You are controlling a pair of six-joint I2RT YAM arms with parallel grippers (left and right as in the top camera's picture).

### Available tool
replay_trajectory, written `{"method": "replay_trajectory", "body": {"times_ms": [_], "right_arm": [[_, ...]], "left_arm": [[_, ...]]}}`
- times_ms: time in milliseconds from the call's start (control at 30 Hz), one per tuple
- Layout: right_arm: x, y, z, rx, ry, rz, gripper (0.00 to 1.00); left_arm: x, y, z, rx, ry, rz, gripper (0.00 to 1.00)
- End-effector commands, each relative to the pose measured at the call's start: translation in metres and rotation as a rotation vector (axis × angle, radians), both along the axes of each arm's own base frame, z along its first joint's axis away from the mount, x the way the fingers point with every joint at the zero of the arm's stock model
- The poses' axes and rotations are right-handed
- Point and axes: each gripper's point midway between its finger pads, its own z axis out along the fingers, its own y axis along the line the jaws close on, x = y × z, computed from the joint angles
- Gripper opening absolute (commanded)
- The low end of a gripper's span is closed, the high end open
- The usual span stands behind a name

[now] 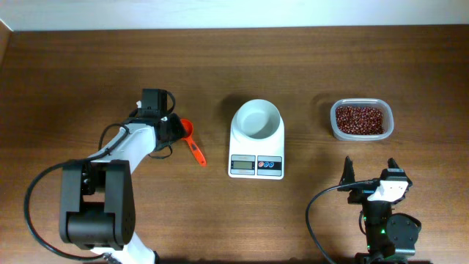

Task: Scoop and weigh 50g on scale
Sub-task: 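Reach the left gripper to the orange scoop and grasp its bowl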

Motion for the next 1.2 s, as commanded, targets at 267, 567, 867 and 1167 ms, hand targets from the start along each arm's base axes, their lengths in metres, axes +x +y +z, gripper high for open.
{"method": "replay_trajectory", "body": {"times_ms": [267, 567, 867, 1167], "right_arm": [[0.0, -0.002, -0.002, 0.011, 0.003, -0.009, 0.99], [0.0, -0.002, -0.002, 0.011, 0.003, -0.009, 0.99], [0.0, -0.002, -0.002, 0.011, 0.003, -0.009, 0.99], [0.0, -0.002, -0.002, 0.011, 0.003, -0.009, 0.99]], "left_arm": [[-0.003, 0.004, -0.005, 0.026, 0.023, 0.005, 0.0], [-0.014, 0.005, -0.008, 0.031, 0.067, -0.007, 0.0], [-0.02, 0.005, 0.102, -0.01, -0.151, 0.065, 0.0], [-0.074, 0.016, 0.12, -0.088, -0.05, 0.387, 0.0]]}}
